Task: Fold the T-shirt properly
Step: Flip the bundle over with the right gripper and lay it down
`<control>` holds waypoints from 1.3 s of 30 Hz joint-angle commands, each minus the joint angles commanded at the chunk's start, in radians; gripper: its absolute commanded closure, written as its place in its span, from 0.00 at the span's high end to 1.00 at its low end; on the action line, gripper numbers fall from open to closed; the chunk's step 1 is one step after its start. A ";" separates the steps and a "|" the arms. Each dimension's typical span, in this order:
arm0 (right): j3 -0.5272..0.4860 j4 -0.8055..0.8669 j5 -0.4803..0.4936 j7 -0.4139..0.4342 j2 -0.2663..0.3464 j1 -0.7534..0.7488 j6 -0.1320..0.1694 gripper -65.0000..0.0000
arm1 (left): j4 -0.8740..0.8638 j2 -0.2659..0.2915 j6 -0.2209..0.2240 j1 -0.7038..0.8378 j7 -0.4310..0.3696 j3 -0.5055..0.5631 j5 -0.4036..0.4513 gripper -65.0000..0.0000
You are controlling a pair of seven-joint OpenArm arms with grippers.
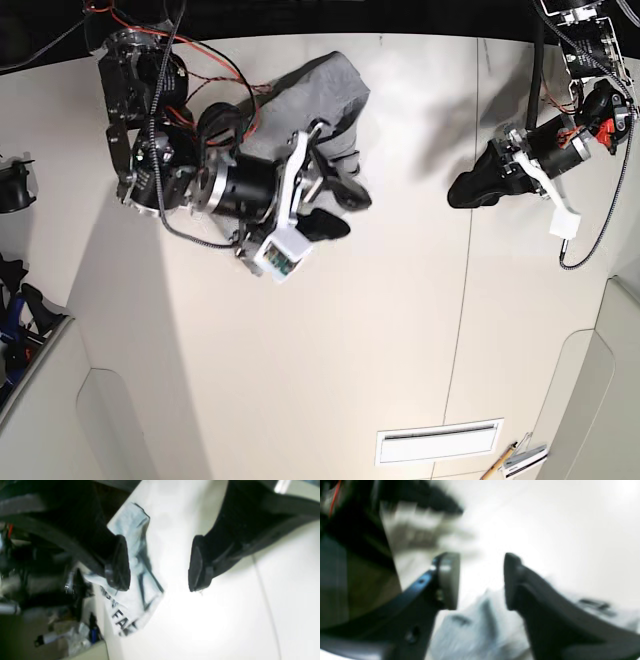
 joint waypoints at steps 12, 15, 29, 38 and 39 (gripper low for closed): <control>0.296 0.000 -0.007 -0.029 0.068 -0.153 -0.008 0.00 | 0.000 0.013 0.000 -0.001 -0.013 0.106 0.003 0.61; 0.295 -0.007 -0.003 -0.013 0.075 -0.190 -0.001 0.00 | 0.000 0.032 0.000 -0.001 -0.012 0.106 0.003 0.61; 0.061 -0.258 0.026 0.083 0.003 -0.085 0.025 0.00 | 0.000 0.050 0.000 0.000 -0.011 0.106 0.003 0.61; -0.003 -0.280 -0.015 0.084 -0.138 0.053 0.025 0.00 | 0.000 0.049 0.000 -0.001 -0.011 0.106 0.022 0.61; -0.001 -0.279 -0.024 0.084 -0.141 0.068 0.024 0.00 | 0.000 0.049 0.000 -0.001 -0.011 0.106 0.014 0.61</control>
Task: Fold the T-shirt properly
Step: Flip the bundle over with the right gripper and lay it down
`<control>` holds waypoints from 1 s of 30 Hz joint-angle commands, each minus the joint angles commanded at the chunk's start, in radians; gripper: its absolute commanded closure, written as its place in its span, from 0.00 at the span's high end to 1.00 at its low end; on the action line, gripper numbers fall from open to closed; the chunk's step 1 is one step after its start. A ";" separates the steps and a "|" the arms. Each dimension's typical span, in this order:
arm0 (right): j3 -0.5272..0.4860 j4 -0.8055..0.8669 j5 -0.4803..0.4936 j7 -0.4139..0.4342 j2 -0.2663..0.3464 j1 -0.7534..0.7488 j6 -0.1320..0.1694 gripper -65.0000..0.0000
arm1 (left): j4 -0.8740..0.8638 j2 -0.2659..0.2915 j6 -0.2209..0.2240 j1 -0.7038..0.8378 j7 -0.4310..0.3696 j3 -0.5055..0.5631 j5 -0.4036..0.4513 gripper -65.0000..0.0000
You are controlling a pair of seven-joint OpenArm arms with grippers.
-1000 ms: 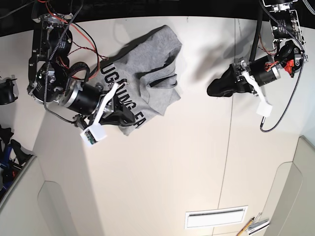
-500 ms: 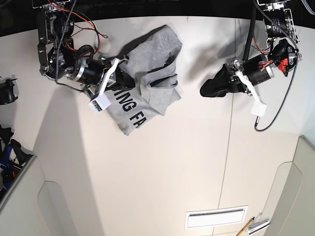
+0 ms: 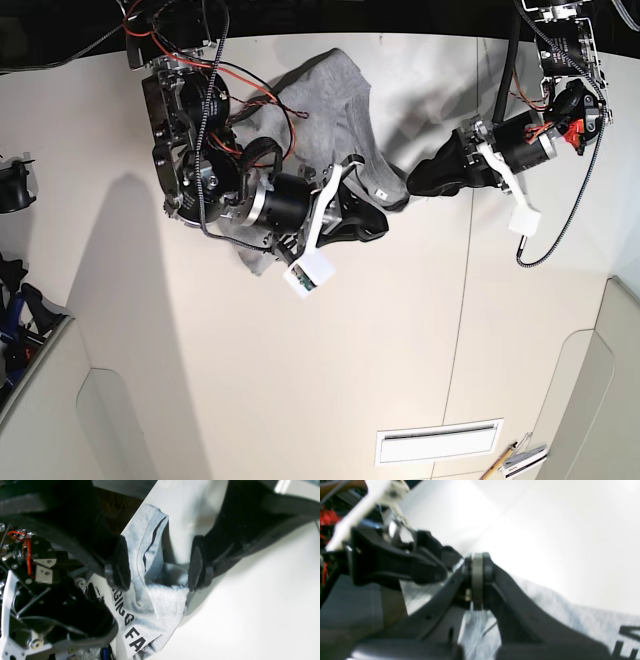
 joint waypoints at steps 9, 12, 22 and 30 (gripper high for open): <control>0.161 -0.002 -0.103 0.026 0.034 0.087 -0.003 0.00 | 0.001 0.000 0.000 -0.010 -0.001 -0.035 -0.012 0.31; 0.203 -0.002 -0.103 0.029 0.103 0.094 -0.003 0.00 | 0.001 -0.002 0.000 -0.044 -0.009 -0.165 0.010 0.31; 0.208 -0.246 -0.117 0.144 0.177 0.150 -0.002 0.00 | 0.001 0.003 0.000 0.026 0.059 0.030 -0.081 0.27; 0.207 -0.420 -0.095 0.150 0.158 0.258 0.001 0.00 | 0.001 0.123 0.000 0.028 0.016 0.282 0.019 0.27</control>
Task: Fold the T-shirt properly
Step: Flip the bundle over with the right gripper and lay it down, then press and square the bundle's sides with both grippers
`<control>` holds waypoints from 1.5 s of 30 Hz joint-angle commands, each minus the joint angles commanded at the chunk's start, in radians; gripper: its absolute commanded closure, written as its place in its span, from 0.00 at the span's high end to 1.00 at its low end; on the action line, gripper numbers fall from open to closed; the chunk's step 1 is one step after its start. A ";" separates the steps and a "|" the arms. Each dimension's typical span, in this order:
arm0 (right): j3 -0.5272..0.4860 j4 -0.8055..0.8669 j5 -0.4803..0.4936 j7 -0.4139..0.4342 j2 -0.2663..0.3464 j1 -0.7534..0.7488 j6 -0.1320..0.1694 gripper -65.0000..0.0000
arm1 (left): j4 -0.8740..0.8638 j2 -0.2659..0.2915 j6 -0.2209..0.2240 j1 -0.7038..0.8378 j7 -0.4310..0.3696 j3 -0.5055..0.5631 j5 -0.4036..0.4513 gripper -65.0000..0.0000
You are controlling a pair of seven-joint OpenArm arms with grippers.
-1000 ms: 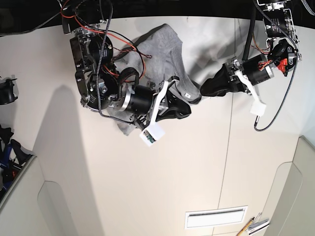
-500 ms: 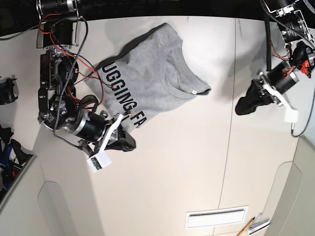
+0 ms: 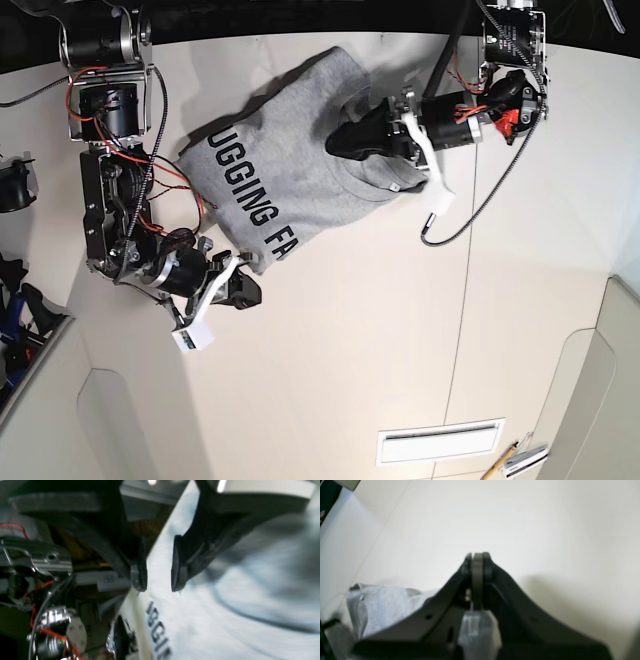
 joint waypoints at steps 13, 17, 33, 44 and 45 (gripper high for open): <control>-0.183 -0.153 -0.056 0.040 -0.049 0.005 0.011 0.00 | -0.002 0.018 0.000 0.037 -0.172 0.207 0.332 0.27; -0.190 -0.163 -0.056 0.035 -0.041 0.005 0.011 0.00 | -0.017 0.018 0.000 0.038 -0.211 0.206 0.437 0.27; -0.190 -0.036 0.083 -0.101 0.099 -0.109 0.011 0.00 | -0.161 -0.120 0.000 -0.185 -0.233 0.205 0.569 0.27; -0.186 0.241 0.158 -0.137 0.105 -0.364 0.011 0.00 | -0.161 -0.124 0.000 -0.297 -0.234 0.205 0.697 0.27; -0.186 0.254 0.159 -0.137 0.101 -0.379 0.011 0.00 | -0.161 -0.124 0.000 -0.304 -0.234 0.205 0.701 0.27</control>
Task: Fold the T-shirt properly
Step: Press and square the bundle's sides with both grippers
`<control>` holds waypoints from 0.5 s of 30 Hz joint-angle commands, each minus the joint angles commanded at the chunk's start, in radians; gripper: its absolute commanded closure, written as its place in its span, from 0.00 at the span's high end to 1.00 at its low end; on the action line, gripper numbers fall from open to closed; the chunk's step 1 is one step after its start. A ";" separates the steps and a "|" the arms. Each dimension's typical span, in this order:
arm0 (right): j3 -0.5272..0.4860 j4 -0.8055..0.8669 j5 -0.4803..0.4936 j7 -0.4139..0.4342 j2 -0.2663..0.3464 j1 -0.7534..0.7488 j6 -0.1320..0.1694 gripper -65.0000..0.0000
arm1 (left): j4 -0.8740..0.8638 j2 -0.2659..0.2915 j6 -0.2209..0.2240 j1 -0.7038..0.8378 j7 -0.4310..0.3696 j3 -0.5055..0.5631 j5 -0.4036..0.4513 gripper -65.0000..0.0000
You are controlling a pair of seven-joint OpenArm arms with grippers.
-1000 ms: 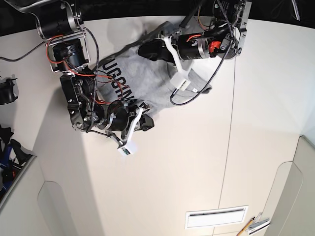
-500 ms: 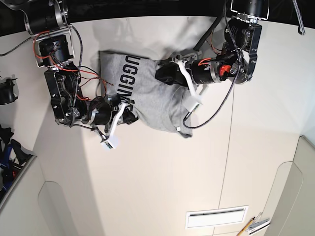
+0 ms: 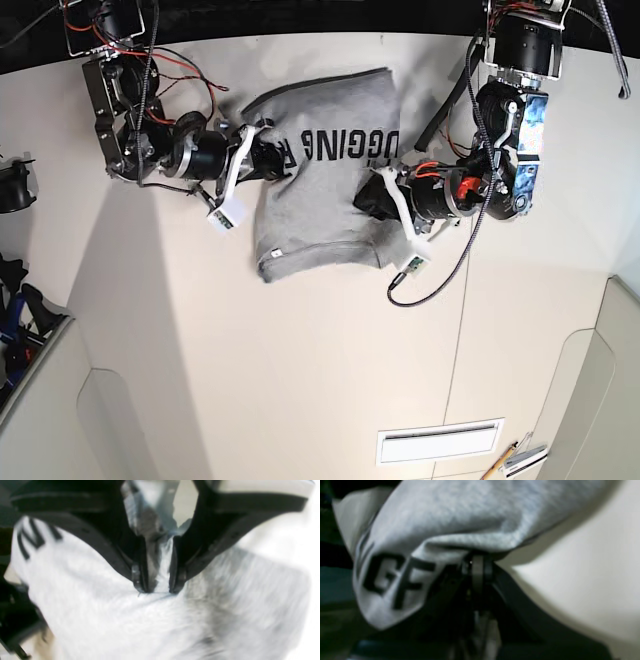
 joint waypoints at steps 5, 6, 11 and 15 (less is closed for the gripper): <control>0.007 0.020 -0.005 0.000 -0.007 -0.017 0.000 0.00 | 0.000 0.000 0.000 -0.012 0.000 0.000 0.002 0.27; 0.015 0.021 -0.004 0.000 -0.007 -0.017 0.000 0.00 | 0.000 0.000 0.000 -0.012 0.000 0.000 0.001 0.27; 0.097 0.031 -0.004 -0.005 -0.006 -0.019 0.000 0.00 | 0.060 -0.027 0.007 -0.011 0.001 0.000 -0.051 0.27; 0.202 0.101 0.026 -0.077 -0.004 -0.027 0.000 0.00 | 0.174 -0.111 0.065 0.000 0.009 0.000 -0.138 0.27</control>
